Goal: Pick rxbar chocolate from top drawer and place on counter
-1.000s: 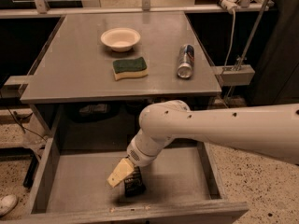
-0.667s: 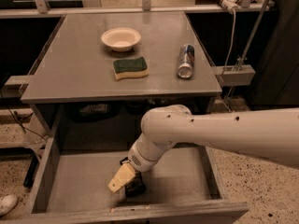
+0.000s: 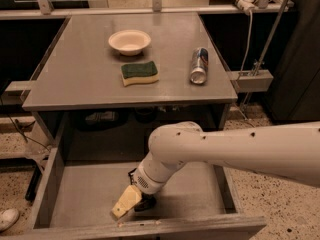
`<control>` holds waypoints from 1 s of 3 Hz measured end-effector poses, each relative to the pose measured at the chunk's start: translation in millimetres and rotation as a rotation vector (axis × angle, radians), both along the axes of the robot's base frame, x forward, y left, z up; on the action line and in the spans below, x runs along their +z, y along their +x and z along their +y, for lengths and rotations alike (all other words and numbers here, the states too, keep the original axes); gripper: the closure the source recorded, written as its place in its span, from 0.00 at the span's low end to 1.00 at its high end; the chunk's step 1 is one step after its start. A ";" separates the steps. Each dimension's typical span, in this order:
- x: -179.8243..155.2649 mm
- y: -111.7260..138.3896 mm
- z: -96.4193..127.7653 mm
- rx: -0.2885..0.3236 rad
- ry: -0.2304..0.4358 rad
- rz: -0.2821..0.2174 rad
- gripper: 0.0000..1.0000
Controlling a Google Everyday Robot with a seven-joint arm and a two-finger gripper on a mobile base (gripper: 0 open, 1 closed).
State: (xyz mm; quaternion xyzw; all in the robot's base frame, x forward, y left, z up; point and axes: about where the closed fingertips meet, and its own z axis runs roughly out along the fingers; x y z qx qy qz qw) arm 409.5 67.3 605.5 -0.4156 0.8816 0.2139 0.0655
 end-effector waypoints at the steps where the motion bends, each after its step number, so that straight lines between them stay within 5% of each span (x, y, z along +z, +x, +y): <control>1: 12.0 13.7 -4.5 -0.052 -0.018 -0.039 0.00; 2: 41.5 30.7 -12.2 -0.100 -0.017 -0.102 0.00; 3: 42.3 30.6 -12.0 -0.100 -0.017 -0.103 0.00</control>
Offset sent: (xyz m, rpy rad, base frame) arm 0.0535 -0.0247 0.0792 -0.0151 -0.1798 -0.1673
